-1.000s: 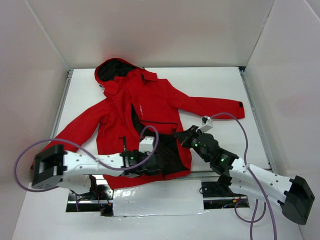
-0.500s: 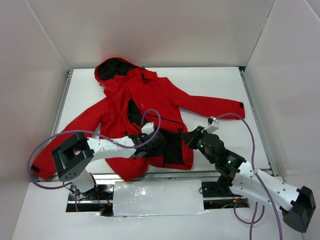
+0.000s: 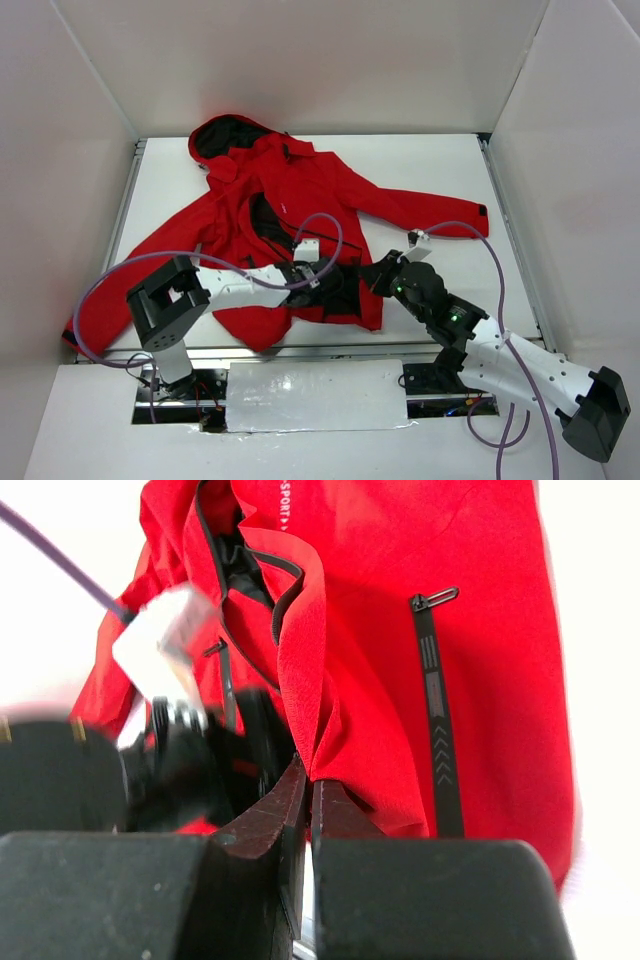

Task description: Zip up the jacket

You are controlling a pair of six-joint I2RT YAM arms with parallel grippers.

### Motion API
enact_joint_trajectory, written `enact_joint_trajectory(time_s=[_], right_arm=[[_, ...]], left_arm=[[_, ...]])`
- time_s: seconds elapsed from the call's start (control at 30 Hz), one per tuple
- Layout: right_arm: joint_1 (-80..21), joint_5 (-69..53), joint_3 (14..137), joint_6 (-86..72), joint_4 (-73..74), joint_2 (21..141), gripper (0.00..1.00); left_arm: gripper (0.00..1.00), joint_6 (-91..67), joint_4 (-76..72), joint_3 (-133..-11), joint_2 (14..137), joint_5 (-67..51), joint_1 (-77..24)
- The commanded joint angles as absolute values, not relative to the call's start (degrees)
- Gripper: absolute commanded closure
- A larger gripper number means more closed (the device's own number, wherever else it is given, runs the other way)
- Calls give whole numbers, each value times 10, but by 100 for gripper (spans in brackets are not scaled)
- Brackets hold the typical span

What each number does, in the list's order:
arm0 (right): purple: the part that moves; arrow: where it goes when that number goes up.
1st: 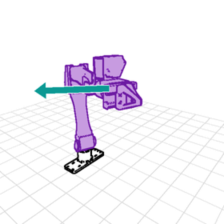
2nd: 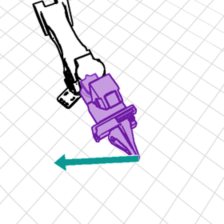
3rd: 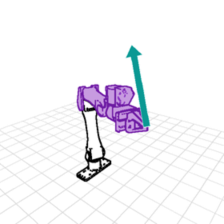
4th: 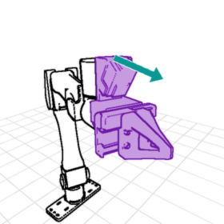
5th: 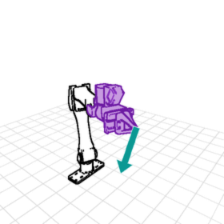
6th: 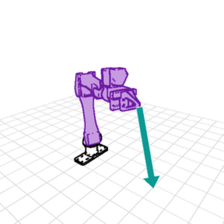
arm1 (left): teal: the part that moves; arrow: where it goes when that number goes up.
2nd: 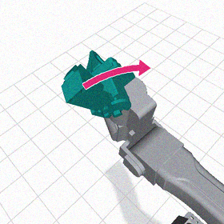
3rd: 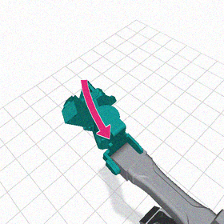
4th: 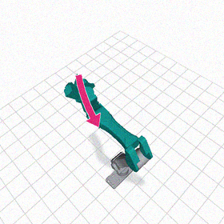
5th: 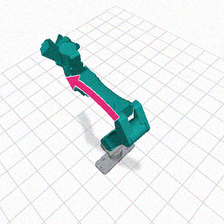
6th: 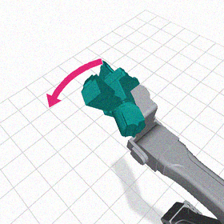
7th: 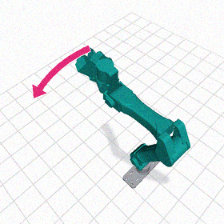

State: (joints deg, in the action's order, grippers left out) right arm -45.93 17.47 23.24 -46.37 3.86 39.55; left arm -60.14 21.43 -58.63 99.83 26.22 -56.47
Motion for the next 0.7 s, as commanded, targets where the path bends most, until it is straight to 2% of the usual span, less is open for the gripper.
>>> enact_joint_trajectory(time_s=[0.0,0.23,0.67], right_arm=[[-454,169,258,-452,26,392,100],[-450,153,256,-446,20,400,100],[-439,140,252,-432,23,409,100]], left_arm=[[23,-617,337,-565,988,282,-612],[13,-668,419,-612,993,330,-683],[17,-667,387,-603,952,308,-704]])
